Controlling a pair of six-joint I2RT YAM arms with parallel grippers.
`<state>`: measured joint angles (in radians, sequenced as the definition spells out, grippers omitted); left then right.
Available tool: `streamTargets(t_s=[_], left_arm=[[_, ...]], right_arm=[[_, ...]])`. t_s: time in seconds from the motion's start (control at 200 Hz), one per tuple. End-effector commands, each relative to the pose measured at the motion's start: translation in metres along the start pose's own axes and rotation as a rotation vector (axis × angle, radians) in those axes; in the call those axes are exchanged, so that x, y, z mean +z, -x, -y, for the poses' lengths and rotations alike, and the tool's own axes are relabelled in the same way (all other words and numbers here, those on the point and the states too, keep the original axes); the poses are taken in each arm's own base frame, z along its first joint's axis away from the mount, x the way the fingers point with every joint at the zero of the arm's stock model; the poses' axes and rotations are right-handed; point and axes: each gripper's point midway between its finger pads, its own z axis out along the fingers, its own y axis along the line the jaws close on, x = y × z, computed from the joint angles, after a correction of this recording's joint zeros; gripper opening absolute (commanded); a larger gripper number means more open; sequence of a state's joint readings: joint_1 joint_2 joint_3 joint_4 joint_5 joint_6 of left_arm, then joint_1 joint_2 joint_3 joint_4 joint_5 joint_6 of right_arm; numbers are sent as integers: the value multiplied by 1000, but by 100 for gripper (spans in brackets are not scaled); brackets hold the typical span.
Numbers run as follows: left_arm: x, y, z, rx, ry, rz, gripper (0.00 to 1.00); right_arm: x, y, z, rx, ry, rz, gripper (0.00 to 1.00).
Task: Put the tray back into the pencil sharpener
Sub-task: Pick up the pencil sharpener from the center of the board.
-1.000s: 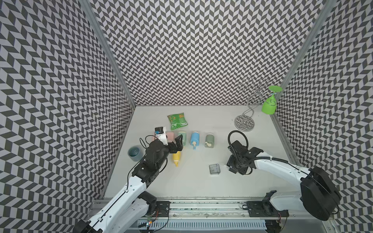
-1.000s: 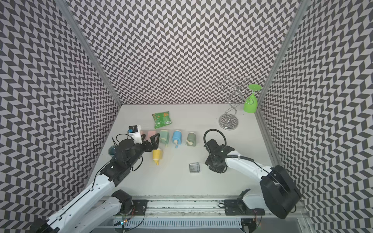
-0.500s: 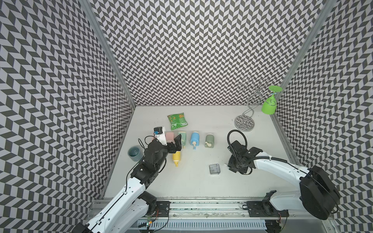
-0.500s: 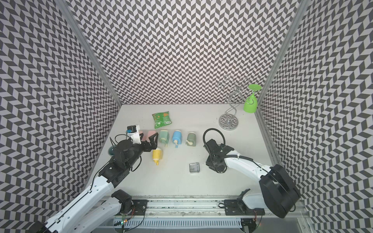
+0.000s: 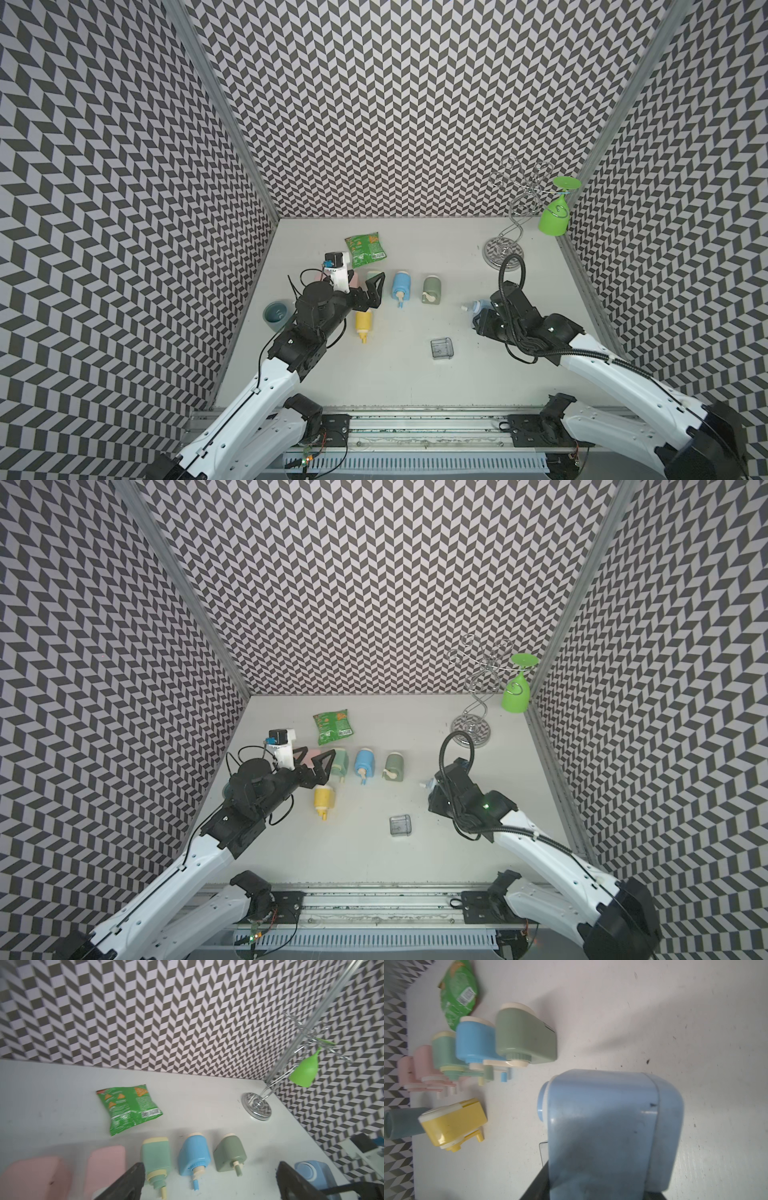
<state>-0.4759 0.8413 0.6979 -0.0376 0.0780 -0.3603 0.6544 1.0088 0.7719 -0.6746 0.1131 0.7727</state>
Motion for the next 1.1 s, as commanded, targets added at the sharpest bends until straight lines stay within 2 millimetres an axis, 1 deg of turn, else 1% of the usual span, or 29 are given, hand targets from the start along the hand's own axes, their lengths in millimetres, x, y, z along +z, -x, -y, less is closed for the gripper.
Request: streamTargets(t_s=[0.0, 0.07, 0.11, 0.135, 0.14, 0.145, 0.15, 0.21, 0.26, 0.33, 0.426, 0.546, 0.616, 0.691, 0.811, 0.946, 1.097], left_arm=[[-4, 18, 48, 7, -226, -44, 100], [-5, 23, 67, 7, -300, -74, 99], [-7, 30, 78, 6, -347, -83, 100], [-6, 30, 83, -2, -366, -98, 100], [-7, 33, 84, 0, -372, -93, 100], [-6, 32, 84, -5, -371, -101, 100], [-7, 34, 86, -3, -377, -98, 100], [-5, 40, 92, -19, -394, -130, 100], [-2, 41, 96, -27, -402, -165, 99], [1, 41, 102, -39, -414, -217, 99], [3, 44, 117, -37, -440, -255, 100], [12, 49, 120, -6, -388, -275, 100], [15, 51, 121, 3, -388, -290, 100], [20, 45, 123, 5, -400, -330, 99], [26, 25, 124, -3, -415, -431, 99], [31, 3, 113, 12, -374, -491, 96], [26, 0, 113, 38, -390, -497, 93]], right_arm=[[-24, 34, -43, -171, 145, 154, 26], [-38, 40, -67, -279, 224, 219, 26], [-46, 43, -81, -341, 285, 258, 26], [-51, 44, -90, -376, 324, 282, 26], [-52, 44, -92, -382, 333, 288, 26], [-54, 45, -93, -388, 341, 294, 26], [-55, 45, -95, -394, 350, 300, 26], [-69, 49, -113, -466, 435, 369, 26], [-81, 53, -126, -522, 487, 430, 26], [-92, 54, -141, -603, 525, 503, 26], [-105, 58, -158, -684, 552, 600, 25], [-118, 58, -179, -769, 600, 685, 25], [-120, 55, -188, -808, 609, 704, 25], [-119, 52, -196, -841, 602, 712, 25], [-114, 50, -204, -879, 567, 729, 25], [-112, 55, -213, -876, 552, 771, 25], [-106, 52, -220, -888, 551, 758, 25]])
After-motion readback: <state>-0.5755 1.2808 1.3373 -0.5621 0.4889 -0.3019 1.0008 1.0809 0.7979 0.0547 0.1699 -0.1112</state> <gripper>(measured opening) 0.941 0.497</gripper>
